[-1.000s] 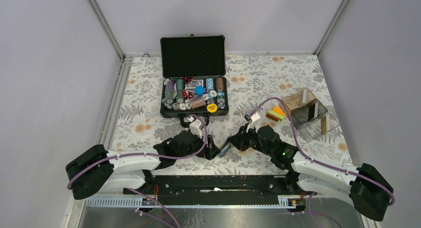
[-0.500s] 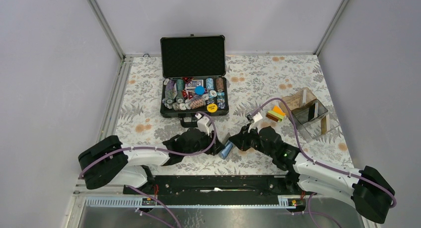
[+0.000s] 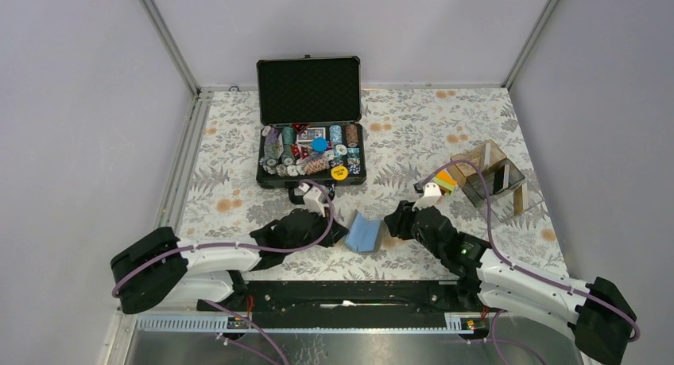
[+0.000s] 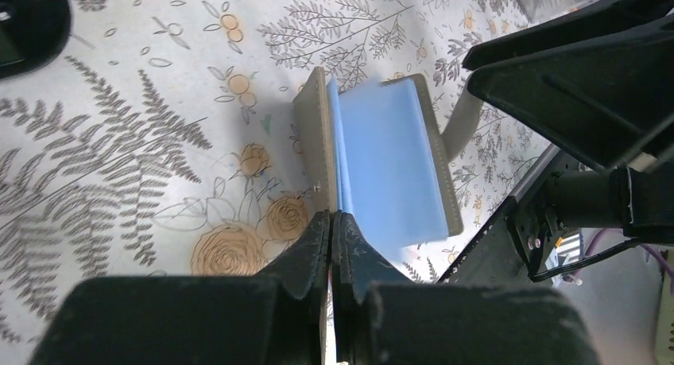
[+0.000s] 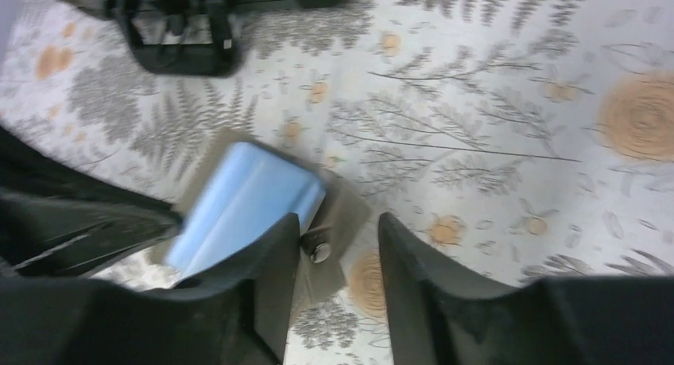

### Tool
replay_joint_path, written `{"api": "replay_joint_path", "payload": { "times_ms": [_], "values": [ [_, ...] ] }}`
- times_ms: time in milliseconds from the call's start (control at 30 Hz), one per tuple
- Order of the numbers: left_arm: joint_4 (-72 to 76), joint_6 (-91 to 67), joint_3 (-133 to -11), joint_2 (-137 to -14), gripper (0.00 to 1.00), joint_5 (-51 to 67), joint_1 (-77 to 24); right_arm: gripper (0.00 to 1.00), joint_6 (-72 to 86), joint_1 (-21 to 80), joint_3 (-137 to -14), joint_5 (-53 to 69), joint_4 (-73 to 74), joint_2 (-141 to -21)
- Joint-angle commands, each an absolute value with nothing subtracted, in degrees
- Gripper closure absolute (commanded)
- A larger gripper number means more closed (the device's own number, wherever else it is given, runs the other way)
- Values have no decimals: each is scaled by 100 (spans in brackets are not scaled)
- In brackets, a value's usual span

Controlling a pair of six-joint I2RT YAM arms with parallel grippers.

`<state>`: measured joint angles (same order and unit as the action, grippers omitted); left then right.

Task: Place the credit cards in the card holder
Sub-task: Open the card holder at the center of the board.

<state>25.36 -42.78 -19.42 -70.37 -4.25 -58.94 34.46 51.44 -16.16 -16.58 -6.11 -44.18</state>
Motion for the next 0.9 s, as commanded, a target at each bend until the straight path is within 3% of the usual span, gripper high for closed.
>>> {"api": "replay_joint_path", "payload": {
  "times_ms": [0, 100, 233, 467, 600, 700, 867],
  "values": [
    [2704, -4619, -1622, -6492, 100, -773, -5924, 45, 3923, 5177, -1743, -2653, 154, -4215],
    [2550, -4667, -1557, -6255, 100, -789, -5928, 38, 3713, 5177, -1918, -2450, 128, -4226],
    [2317, -4676, -1570, -6062, 100, -840, -5924, 39, 3366, 5178, -2356, -1965, 142, -4532],
    [2145, -4713, -1567, -5985, 100, -920, -5925, 55, 3209, 5176, -2483, -529, -783, -4966],
    [2001, -4800, -1554, -6012, 100, -1080, -5924, 66, 3606, 5177, -2467, -603, -805, -5485],
    [1646, -4972, -1556, -6016, 100, -1394, -5924, 64, 4016, 5177, -2352, -961, -679, -5695],
    [1450, -5026, -1496, -6021, 100, -1507, -5924, 59, 4292, 5174, -2215, -548, -991, -6021]
  ]
}}
